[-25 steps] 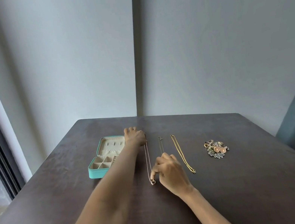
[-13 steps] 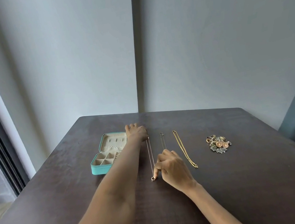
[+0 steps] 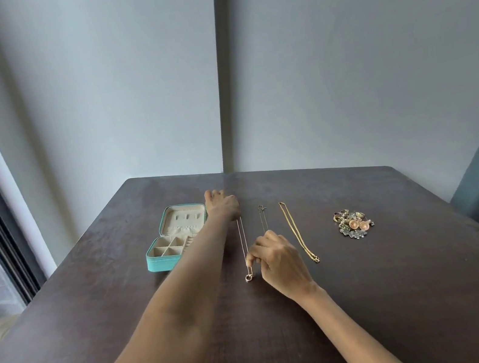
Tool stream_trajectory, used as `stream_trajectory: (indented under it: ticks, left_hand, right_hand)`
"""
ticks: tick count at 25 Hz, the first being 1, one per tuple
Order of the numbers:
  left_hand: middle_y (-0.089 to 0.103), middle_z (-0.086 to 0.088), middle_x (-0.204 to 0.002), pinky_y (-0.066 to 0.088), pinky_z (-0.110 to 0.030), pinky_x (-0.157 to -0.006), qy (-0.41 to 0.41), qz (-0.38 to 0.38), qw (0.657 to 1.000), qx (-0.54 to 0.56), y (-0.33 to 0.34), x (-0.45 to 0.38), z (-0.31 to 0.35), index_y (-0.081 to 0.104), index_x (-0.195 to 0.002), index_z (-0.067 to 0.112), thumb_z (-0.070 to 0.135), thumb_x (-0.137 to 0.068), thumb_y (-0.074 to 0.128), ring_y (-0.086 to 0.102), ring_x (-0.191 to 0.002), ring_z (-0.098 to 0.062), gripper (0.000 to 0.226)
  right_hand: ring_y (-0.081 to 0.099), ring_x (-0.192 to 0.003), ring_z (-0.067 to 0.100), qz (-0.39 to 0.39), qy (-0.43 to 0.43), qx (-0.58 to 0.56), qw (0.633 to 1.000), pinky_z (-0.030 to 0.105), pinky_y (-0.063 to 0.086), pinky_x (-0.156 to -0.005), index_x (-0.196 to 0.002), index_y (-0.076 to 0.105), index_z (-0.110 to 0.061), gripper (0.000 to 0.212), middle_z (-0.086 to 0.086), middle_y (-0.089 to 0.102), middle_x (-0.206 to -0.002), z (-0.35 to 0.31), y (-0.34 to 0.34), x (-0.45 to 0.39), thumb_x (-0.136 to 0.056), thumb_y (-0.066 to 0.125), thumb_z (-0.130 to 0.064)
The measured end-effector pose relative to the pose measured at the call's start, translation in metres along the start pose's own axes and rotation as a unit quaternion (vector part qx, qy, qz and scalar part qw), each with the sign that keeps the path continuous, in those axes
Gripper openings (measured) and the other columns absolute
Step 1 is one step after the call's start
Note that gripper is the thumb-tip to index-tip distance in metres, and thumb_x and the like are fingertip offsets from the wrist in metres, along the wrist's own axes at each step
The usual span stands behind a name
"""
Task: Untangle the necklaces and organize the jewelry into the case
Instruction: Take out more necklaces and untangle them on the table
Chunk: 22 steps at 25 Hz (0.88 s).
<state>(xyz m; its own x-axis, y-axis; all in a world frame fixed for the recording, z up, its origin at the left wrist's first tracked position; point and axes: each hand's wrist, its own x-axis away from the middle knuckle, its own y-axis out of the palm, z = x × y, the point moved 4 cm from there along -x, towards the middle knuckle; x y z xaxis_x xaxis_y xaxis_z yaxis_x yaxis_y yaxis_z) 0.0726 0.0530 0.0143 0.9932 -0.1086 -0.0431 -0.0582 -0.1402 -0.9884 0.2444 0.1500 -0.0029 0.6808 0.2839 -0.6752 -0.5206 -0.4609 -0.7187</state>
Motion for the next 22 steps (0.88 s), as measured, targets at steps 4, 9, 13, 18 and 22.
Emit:
stream_trajectory:
  ticks: [4,9,13,18,22]
  left_hand:
    - [0.045,-0.004,-0.136,0.022,-0.033,-0.104,-0.005,0.001,1.000,-0.008,-0.0020,0.0023,0.0002,0.053,-0.131,0.027,0.028,-0.095,0.037,0.036,-0.128,-0.022,0.039]
    - [0.044,-0.005,-0.138,0.022,-0.034,-0.105,-0.007,-0.002,1.000,-0.010,-0.0044,0.0028,0.0003,0.052,-0.132,0.027,0.029,-0.094,0.040,0.035,-0.130,-0.022,0.040]
    - [0.043,-0.006,-0.139,0.022,-0.034,-0.105,-0.008,-0.010,1.000,-0.010,-0.0057,0.0029,-0.0003,0.050,-0.133,0.027,0.030,-0.095,0.040,0.034,-0.131,-0.023,0.040]
    - [0.043,-0.006,-0.138,0.022,-0.033,-0.105,-0.008,-0.011,1.000,-0.005,-0.0051,0.0033,0.0005,0.050,-0.133,0.027,0.030,-0.095,0.038,0.035,-0.130,-0.023,0.040]
    - [0.043,-0.008,-0.139,0.022,-0.034,-0.106,-0.009,-0.018,0.999,0.030,-0.0052,0.0037,0.0012,0.051,-0.133,0.025,0.025,-0.094,0.038,0.035,-0.131,-0.024,0.041]
  right_hand:
    - [0.049,-0.064,0.012,-0.034,-0.030,0.018,0.999,0.023,0.045,-0.056,-0.054,0.062,-0.025,0.026,-0.010,0.056,-0.061,-0.0035,0.0025,0.0004,-0.066,0.058,-0.002]
    - [0.049,-0.063,0.011,-0.043,-0.047,-0.001,0.998,0.021,0.043,-0.056,-0.053,0.063,-0.025,0.026,-0.011,0.055,-0.061,-0.0020,0.0036,0.0006,-0.069,0.064,-0.004]
    - [0.049,-0.062,0.010,-0.039,-0.052,-0.010,0.998,0.022,0.045,-0.055,-0.052,0.062,-0.024,0.023,-0.010,0.055,-0.060,-0.0018,0.0039,0.0012,-0.069,0.065,-0.009]
    - [0.049,-0.062,0.011,-0.035,-0.051,-0.012,0.998,0.023,0.046,-0.056,-0.052,0.062,-0.024,0.022,-0.010,0.055,-0.060,-0.0003,0.0032,0.0016,-0.068,0.066,-0.010]
    - [0.050,-0.061,0.012,-0.034,-0.047,-0.023,0.998,0.024,0.047,-0.056,-0.051,0.062,-0.024,0.023,-0.010,0.057,-0.059,-0.0002,0.0034,0.0014,-0.068,0.060,-0.009]
